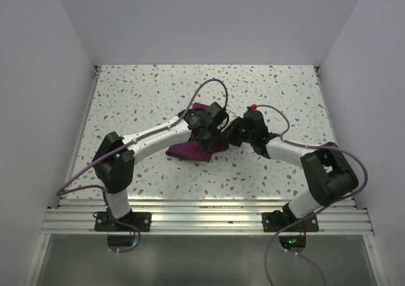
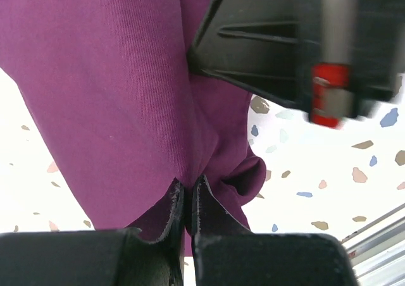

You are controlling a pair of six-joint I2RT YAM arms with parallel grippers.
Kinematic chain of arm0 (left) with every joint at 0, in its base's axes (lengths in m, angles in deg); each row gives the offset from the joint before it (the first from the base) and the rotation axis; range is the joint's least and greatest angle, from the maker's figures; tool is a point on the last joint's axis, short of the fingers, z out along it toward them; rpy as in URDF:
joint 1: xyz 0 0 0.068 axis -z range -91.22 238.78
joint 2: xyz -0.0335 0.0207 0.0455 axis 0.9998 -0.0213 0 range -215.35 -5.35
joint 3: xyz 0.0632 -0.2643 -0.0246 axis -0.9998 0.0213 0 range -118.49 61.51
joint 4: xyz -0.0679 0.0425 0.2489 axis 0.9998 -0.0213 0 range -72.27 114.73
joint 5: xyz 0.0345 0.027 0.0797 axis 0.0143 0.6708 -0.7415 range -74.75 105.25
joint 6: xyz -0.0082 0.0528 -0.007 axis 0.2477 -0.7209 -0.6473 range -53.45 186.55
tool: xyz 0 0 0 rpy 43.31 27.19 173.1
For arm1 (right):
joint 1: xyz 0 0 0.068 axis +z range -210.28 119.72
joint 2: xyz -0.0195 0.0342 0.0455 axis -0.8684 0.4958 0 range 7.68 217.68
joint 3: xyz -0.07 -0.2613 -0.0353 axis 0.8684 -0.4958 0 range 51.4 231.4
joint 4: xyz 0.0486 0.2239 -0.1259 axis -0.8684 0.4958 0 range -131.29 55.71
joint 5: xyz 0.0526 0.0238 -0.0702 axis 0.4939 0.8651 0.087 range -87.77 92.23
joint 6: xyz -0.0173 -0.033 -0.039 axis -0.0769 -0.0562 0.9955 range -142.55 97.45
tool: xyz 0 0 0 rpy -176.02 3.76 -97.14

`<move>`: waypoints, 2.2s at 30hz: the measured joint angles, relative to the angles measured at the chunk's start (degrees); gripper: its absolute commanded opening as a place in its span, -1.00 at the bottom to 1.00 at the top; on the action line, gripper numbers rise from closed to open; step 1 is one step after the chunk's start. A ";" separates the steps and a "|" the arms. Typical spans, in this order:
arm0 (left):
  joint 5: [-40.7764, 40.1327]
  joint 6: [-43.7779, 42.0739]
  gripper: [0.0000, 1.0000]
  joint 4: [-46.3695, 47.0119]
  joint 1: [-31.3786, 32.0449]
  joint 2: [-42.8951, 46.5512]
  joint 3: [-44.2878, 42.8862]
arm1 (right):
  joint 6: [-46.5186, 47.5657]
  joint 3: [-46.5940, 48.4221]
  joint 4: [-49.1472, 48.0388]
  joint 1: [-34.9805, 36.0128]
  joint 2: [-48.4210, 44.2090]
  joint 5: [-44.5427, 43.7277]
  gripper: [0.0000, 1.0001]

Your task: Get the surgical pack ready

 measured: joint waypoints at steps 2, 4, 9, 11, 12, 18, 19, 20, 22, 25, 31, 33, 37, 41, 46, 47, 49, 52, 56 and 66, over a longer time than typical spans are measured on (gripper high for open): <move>0.48 0.02 -1.00 0.02 -0.02 0.00 0.00 | 1.25 -0.42 1.16 -0.09 -2.34 0.17 -1.00; 0.85 0.02 -1.00 0.07 -0.15 0.00 0.00 | 2.10 -0.70 1.03 -0.07 -3.34 0.52 -1.00; 2.03 0.76 -1.00 0.20 -0.59 0.00 -0.11 | 1.88 -2.47 -2.64 0.28 -1.42 2.93 -1.00; 2.67 1.07 -1.00 0.15 -0.76 0.00 -0.55 | 1.38 -2.69 -4.83 1.07 1.14 3.52 -1.00; 2.97 1.25 -1.00 0.20 -0.79 0.00 -0.83 | 0.94 -2.80 -6.95 1.66 2.78 3.91 -1.00; 4.28 1.86 -1.00 0.07 -1.01 -0.15 -1.27 | -3.19 -1.22 -21.11 5.27 13.90 6.49 -1.00; 4.35 2.03 -1.00 0.00 -1.07 -0.20 -1.27 | -3.65 -1.16 -22.34 5.68 14.86 6.34 -1.00; 4.52 2.32 -1.00 -0.02 -1.16 -0.28 -1.27 | -4.02 -1.29 -22.75 5.90 15.08 6.19 -1.00; 4.66 2.47 -1.00 0.07 -1.16 -0.35 -1.27 | -3.89 -1.46 -22.08 5.55 14.47 5.90 -1.00; 4.94 2.84 -1.00 0.55 -1.16 -0.35 -1.27 | -2.01 -1.44 -17.11 3.52 11.80 6.01 -1.00; 5.49 2.86 -1.00 1.66 -1.51 -0.35 0.24 | 4.72 -1.49 -0.26 -3.52 -0.42 5.42 -1.00; 5.57 2.84 -1.00 2.21 -1.57 -0.31 1.14 | 7.37 -1.29 5.18 -4.96 -4.66 4.26 -1.00; 5.75 2.84 -1.00 3.26 -1.64 -0.20 2.25 | 10.93 -0.07 11.30 -5.44 -7.89 3.23 -1.00; 5.99 2.84 -1.00 3.39 -1.81 0.13 2.38 | 11.93 1.05 12.59 -5.40 -5.70 3.21 -1.00; 6.43 2.82 -1.00 3.37 -1.92 0.24 2.38 | 11.54 1.64 9.49 -5.40 -0.61 3.43 -1.00; 6.54 2.82 -1.00 3.37 -1.92 0.24 2.36 | 11.32 2.05 8.50 -5.40 1.01 3.54 -1.00; 6.67 2.82 -1.00 3.37 -1.92 0.24 2.36 | 10.67 2.91 6.47 -5.40 3.89 3.93 -1.00; 6.95 2.80 -1.00 3.34 -1.92 0.24 2.32 | 9.40 4.57 4.48 -5.35 7.02 4.96 -1.00; 7.50 2.80 -1.00 3.37 -2.03 0.24 2.19 | 7.37 6.54 0.63 -5.33 9.60 6.19 -1.00; 8.92 2.84 -1.00 3.41 -2.45 0.24 1.77 | -0.72 8.39 -8.63 -4.59 18.38 6.56 -1.00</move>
